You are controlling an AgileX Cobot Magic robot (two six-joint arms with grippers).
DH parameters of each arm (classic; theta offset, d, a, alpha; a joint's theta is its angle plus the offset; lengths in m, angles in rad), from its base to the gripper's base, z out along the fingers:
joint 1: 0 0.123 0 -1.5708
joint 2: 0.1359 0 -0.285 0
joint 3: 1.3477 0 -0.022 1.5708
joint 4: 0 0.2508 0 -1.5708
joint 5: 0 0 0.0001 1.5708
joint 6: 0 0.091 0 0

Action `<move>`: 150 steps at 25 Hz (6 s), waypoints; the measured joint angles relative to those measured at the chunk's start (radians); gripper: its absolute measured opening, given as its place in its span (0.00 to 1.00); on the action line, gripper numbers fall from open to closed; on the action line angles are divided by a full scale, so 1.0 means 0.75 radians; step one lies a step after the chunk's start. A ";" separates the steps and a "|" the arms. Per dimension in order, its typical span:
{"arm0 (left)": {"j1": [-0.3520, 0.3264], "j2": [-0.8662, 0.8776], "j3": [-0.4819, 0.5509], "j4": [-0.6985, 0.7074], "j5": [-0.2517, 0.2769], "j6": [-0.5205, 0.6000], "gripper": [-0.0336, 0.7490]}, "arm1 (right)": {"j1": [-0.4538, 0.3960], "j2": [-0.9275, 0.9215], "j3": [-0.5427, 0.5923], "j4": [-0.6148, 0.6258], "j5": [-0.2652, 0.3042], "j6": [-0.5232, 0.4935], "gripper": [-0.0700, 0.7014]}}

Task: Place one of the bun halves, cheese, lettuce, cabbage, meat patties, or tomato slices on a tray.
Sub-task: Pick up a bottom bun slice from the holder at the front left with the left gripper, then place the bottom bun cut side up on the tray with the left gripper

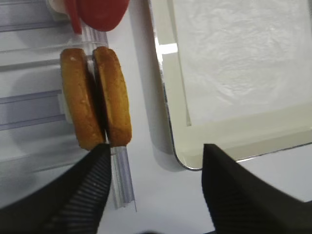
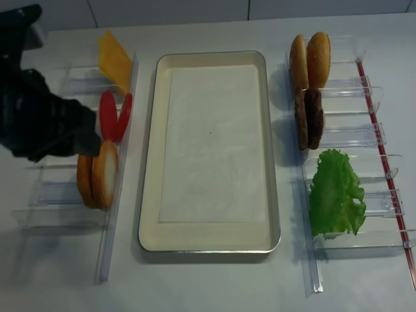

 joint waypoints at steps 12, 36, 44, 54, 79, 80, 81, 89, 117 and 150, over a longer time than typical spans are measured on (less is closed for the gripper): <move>-0.047 0.317 -0.107 0.096 -0.003 -0.090 0.54 | 0.000 0.000 0.000 0.000 0.000 0.000 0.40; -0.047 0.344 -0.107 0.085 -0.008 -0.091 0.53 | 0.000 0.000 0.000 -0.001 0.000 0.000 0.40; -0.059 0.344 -0.107 0.082 -0.008 -0.084 0.52 | 0.000 0.000 0.000 -0.001 0.000 0.000 0.40; -0.060 0.428 -0.107 0.091 -0.012 -0.101 0.52 | 0.000 0.000 0.000 -0.001 0.000 0.000 0.40; -0.062 0.491 -0.110 0.143 -0.017 -0.115 0.22 | 0.000 0.000 0.000 -0.001 0.000 0.000 0.40; -0.065 0.491 -0.110 0.146 -0.017 -0.115 0.21 | 0.000 0.000 0.000 -0.001 0.000 0.000 0.40; -0.071 0.488 -0.110 0.148 -0.017 -0.116 0.21 | 0.000 0.000 0.000 -0.001 0.000 0.000 0.40; -0.073 0.405 -0.110 0.148 -0.015 -0.148 0.21 | 0.000 0.000 0.000 -0.001 0.000 0.000 0.40; -0.232 0.296 -0.110 -0.541 -0.005 0.102 0.20 | 0.000 0.000 0.000 -0.001 0.000 0.000 0.40; -0.235 0.840 -0.110 -0.934 -0.206 0.490 0.20 | 0.000 0.000 0.000 -0.004 0.000 0.000 0.40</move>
